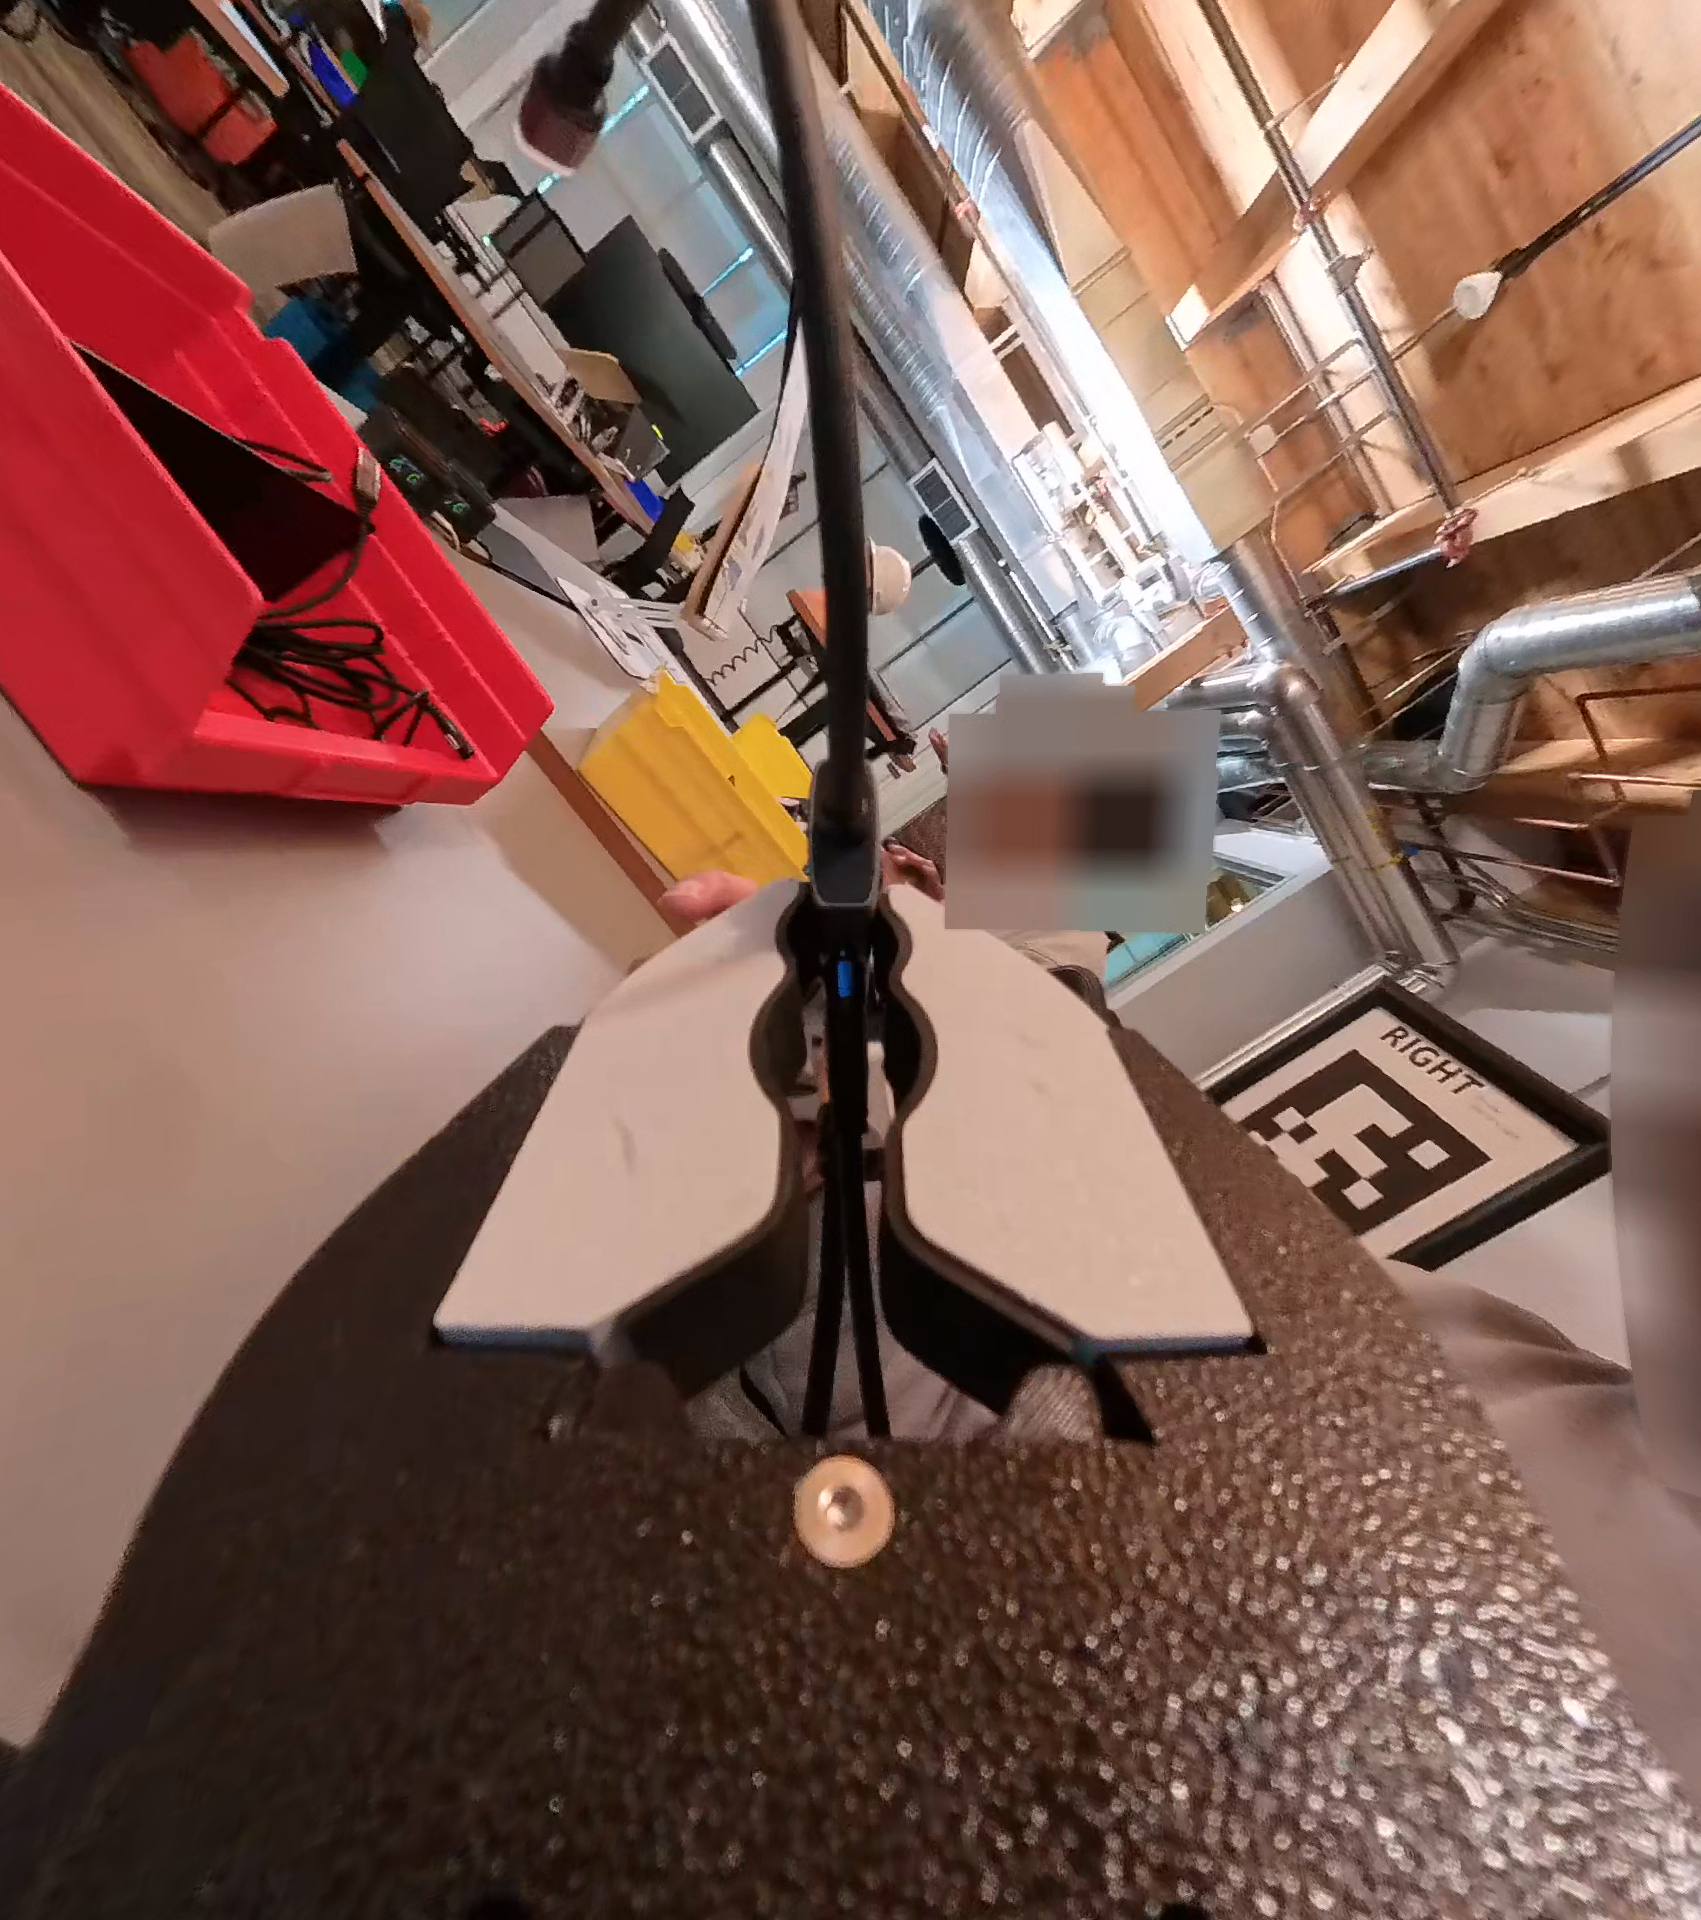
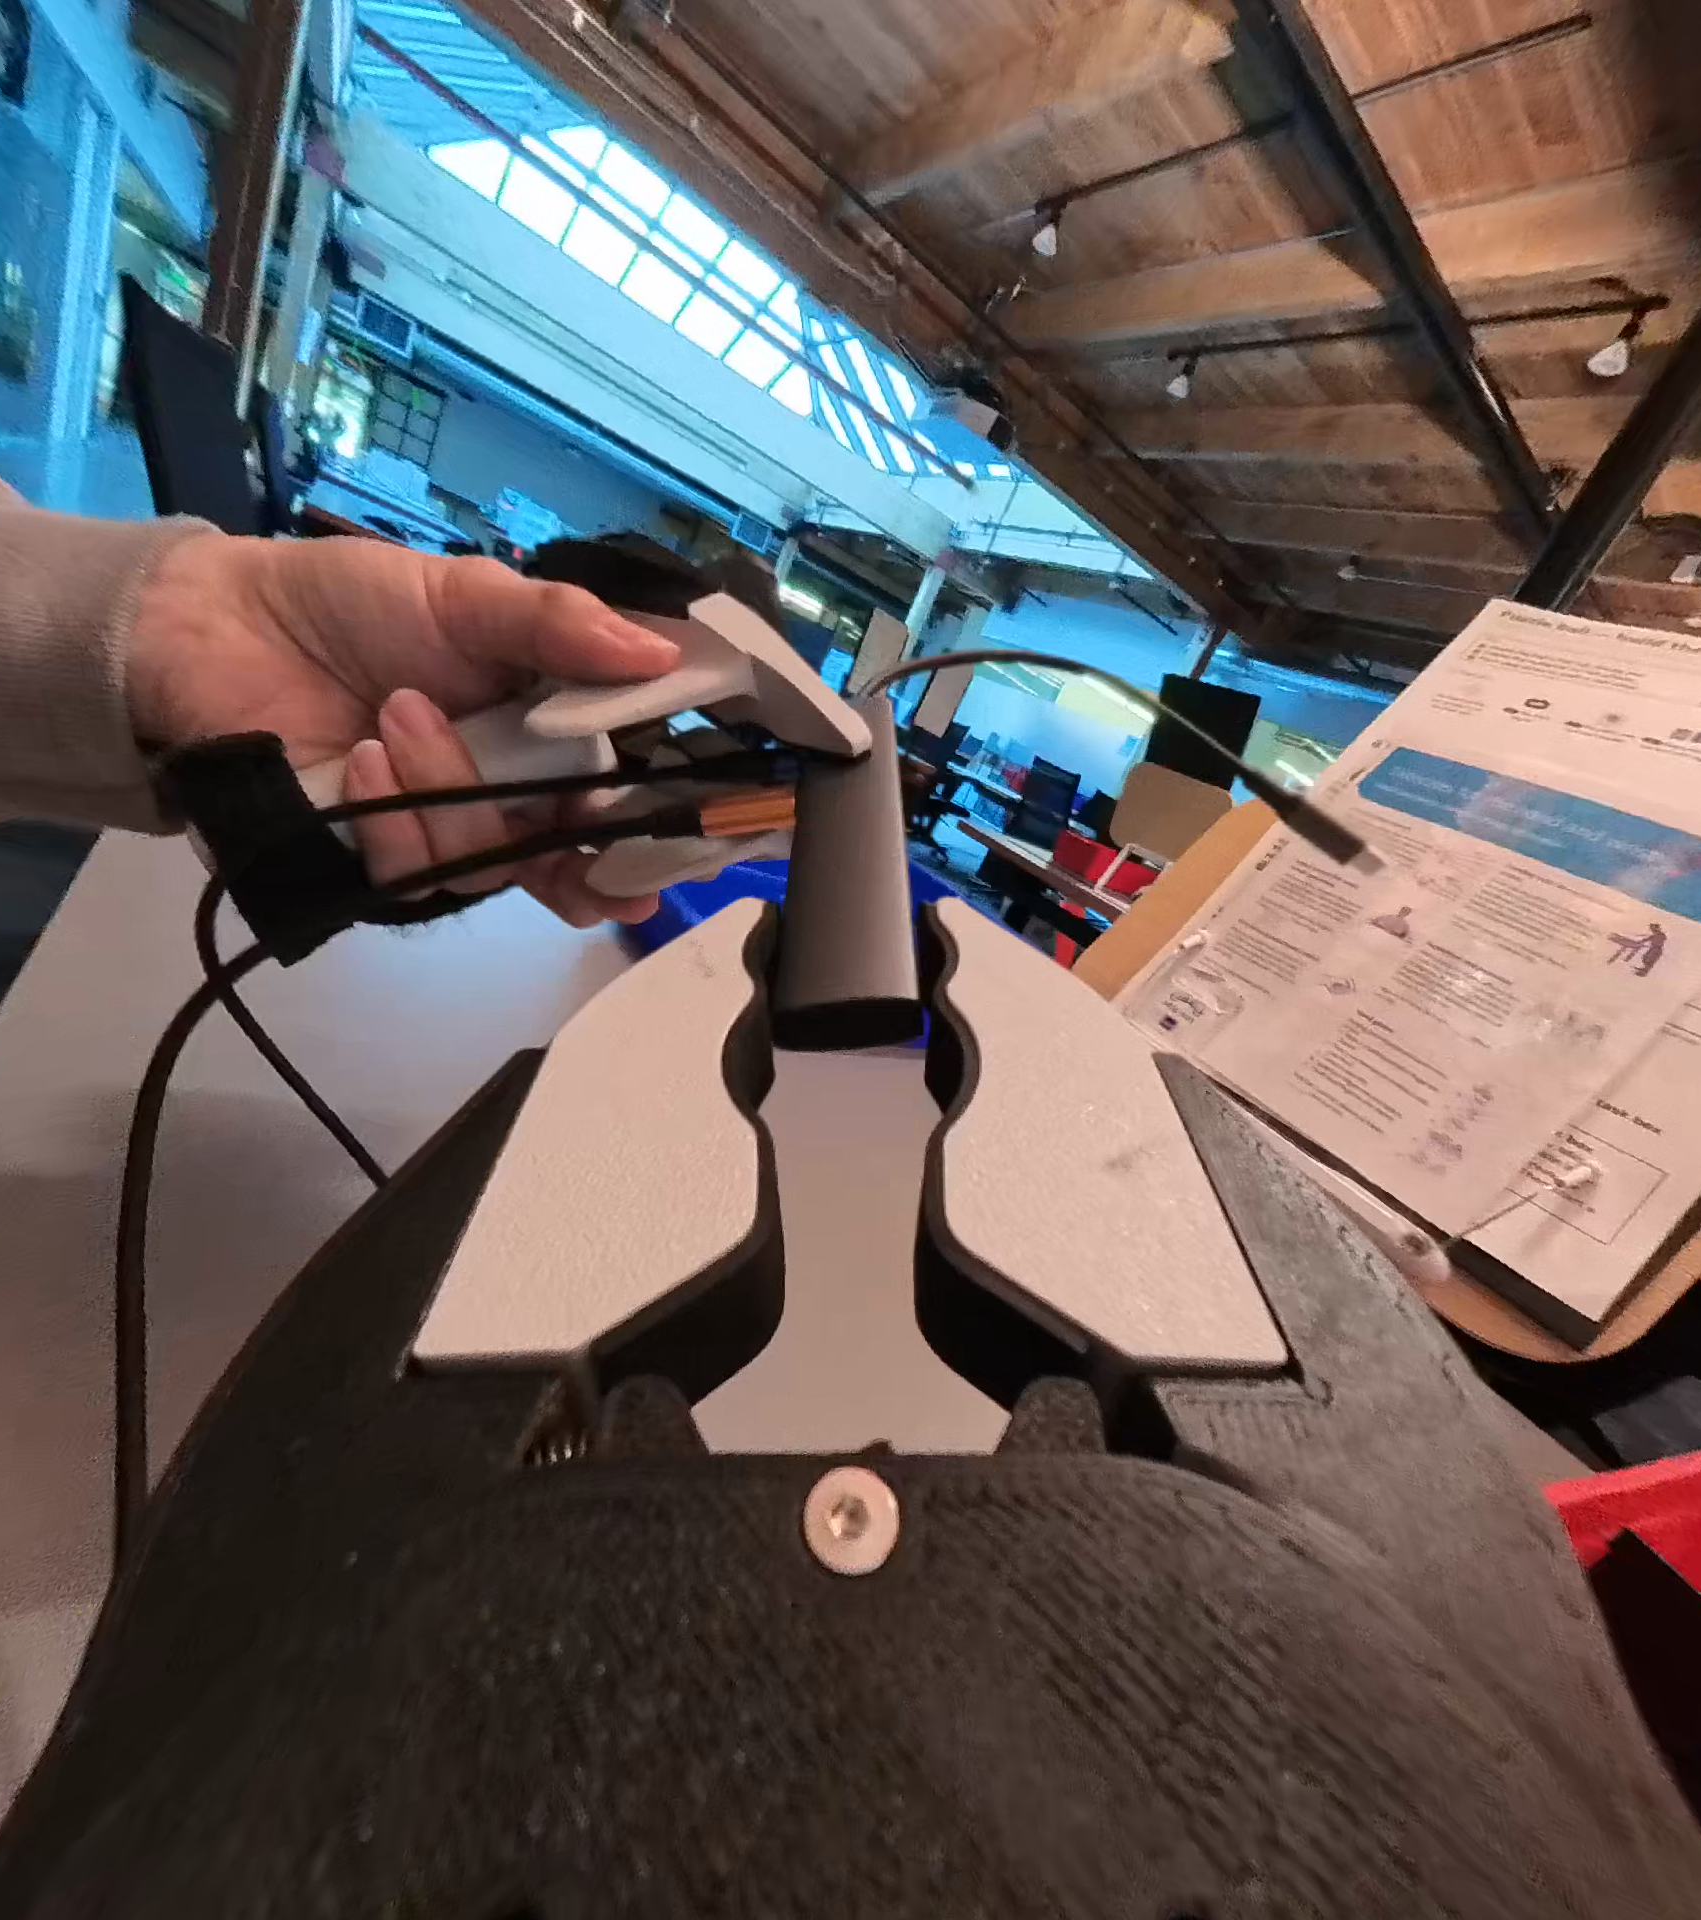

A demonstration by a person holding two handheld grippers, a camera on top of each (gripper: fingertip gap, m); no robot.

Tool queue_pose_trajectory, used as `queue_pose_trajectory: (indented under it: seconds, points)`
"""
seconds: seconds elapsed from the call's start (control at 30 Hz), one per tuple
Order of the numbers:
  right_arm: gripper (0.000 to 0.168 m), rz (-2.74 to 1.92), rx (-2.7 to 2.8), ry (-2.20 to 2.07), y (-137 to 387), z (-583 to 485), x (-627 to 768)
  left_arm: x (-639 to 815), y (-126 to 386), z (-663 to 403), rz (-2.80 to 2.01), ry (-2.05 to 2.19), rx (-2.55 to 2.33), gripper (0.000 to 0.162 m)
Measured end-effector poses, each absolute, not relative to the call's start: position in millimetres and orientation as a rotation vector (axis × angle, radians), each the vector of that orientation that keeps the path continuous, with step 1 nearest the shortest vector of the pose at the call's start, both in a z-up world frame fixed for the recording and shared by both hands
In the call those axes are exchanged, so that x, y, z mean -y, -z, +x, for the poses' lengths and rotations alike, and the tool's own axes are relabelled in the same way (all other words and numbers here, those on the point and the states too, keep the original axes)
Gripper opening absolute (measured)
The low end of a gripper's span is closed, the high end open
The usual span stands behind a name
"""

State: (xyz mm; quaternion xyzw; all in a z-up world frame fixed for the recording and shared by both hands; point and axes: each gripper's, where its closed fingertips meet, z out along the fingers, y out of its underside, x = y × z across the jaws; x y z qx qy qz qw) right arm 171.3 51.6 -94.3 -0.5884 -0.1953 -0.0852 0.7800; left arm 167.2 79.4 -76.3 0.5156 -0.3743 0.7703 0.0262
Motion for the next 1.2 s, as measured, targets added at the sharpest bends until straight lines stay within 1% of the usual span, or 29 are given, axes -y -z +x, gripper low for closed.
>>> queue_pose_trajectory:
  seconds: [0.07, 0.23, 0.3, 0.37, 0.53, 0.67, 0.73, 0.77, 0.8, 0.87, 0.9, 0.97, 1.03, 1.1, 1.2]
  points:
    - [0.028, -1.298, 0.434, 0.161, 98.9, 169.4, -54.0, -76.4, 76.7, 166.3, 1.559, -2.364, 1.121, 0.009]
    - [0.026, -1.288, 0.437, 0.156, 100.1, 168.8, -53.5, -71.5, 85.9, 170.7, 1.568, -2.33, 1.077, 0.009]
    - [0.029, -1.267, 0.419, 0.174, 97.8, 170.6, -53.3, -69.3, 90.3, 172.6, 1.578, -2.319, 1.064, 0.009]
    - [0.026, -1.305, 0.44, 0.176, 104.6, 169.4, -56.1, -64.4, 90.4, 172.5, 1.549, -2.314, 1.029, 0.009]
    - [0.025, -1.313, 0.415, 0.157, 107.5, 175.2, -54.6, -61.5, 94.6, 176.1, 1.58, -2.311, 1.019, 0.009]
    - [0.024, -1.345, 0.358, 0.097, 107.4, 176.8, -56.1, -63.5, 95.0, 178.7, 1.615, -2.343, 1.11, 0.013]
    - [0.024, -1.327, 0.322, 0.019, 105.4, 179.2, -53.5, -64.8, 96.3, 179.6, 1.654, -2.365, 1.249, 0.02]
    - [0.024, -1.317, 0.29, -0.037, 104.0, 182.4, -51.7, -67.0, 96.9, 179.6, 1.682, -2.373, 1.34, 0.033]
    - [0.024, -1.303, 0.258, -0.092, 101.9, 186.4, -49.2, -70.3, 95.4, 178.5, 1.697, -2.395, 1.438, 0.037]
    - [0.024, -1.266, 0.199, -0.197, 97.0, 195.3, -43.3, -78.8, 85.3, 172.5, 1.685, -2.489, 1.643, 0.036]
    - [0.024, -1.251, 0.186, -0.272, 95.0, 196.9, -40.2, -84.0, 80.7, 168.9, 1.682, -2.529, 1.781, 0.039]
    - [0.024, -1.221, 0.174, -0.385, 92.3, 199.3, -34.7, -93.6, 76.8, 162.5, 1.673, -2.541, 2.142, 0.05]
    - [0.024, -1.234, 0.19, -0.469, 97.2, 198.1, -33.4, -95.9, 79.3, 156.2, 1.591, -2.435, 2.52, 0.052]
    - [0.024, -1.233, 0.201, -0.486, 101.9, 197.7, -33.2, -95.2, 85.7, 152.7, 1.505, -2.263, 2.817, 0.061]
    - [0.024, -1.225, 0.208, -0.504, 105.7, 196.5, -34.1, -92.7, 95.0, 151.0, 1.401, -2.089, 3.073, 0.065]
